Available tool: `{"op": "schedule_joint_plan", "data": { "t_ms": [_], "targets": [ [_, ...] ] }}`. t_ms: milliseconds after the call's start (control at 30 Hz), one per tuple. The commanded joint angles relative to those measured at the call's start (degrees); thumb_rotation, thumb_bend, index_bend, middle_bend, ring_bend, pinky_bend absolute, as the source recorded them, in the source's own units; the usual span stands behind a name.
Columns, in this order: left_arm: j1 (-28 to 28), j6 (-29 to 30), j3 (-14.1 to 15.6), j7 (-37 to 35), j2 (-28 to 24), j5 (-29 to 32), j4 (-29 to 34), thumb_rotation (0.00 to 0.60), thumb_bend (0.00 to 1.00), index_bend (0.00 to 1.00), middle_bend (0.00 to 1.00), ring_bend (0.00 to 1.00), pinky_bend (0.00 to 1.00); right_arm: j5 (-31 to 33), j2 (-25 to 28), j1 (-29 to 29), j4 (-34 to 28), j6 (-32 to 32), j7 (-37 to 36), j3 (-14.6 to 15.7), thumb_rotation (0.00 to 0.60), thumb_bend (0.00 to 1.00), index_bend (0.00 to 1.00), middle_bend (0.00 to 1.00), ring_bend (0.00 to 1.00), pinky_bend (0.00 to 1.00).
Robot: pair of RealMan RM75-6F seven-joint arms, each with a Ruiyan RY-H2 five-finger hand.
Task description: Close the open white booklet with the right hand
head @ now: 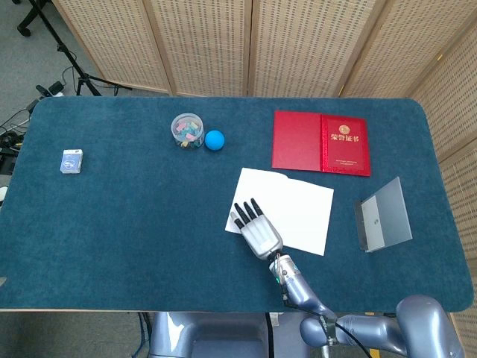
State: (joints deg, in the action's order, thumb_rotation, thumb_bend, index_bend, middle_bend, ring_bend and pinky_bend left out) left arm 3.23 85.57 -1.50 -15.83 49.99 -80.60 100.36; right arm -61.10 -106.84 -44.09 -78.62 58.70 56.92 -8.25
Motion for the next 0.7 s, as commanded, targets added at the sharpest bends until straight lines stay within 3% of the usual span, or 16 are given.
{"op": "schedule_joint_plan", "data": {
  "t_ms": [33, 567, 700],
  "targets": [
    [0.1, 0.1, -0.1, -0.6, -0.1, 0.1, -0.2, 0.600, 0.00, 0.00, 0.00, 0.00, 0.00, 0.6, -0.5, -0.3, 0.6, 0.4, 0.8, 0.0, 0.600, 0.40, 0.00, 0.00, 0.00, 0.00],
    [0.1, 0.1, 0.1, -0.7, -0.1, -0.3, -0.3, 0.600, 0.00, 0.00, 0.00, 0.00, 0.00, 3.7, -3.3, -1.3, 3.5, 2.3, 2.7, -1.2, 0.600, 0.42, 0.00, 0.00, 0.00, 0.00],
    [0.1, 0.1, 0.1, -0.8, -0.1, -0.3, -0.3, 0.600, 0.00, 0.00, 0.00, 0.00, 0.00, 4.0, -3.6, -1.5, 3.8, 2.9, 2.7, -1.6, 0.600, 0.54, 0.00, 0.00, 0.00, 0.00]
  ]
}}
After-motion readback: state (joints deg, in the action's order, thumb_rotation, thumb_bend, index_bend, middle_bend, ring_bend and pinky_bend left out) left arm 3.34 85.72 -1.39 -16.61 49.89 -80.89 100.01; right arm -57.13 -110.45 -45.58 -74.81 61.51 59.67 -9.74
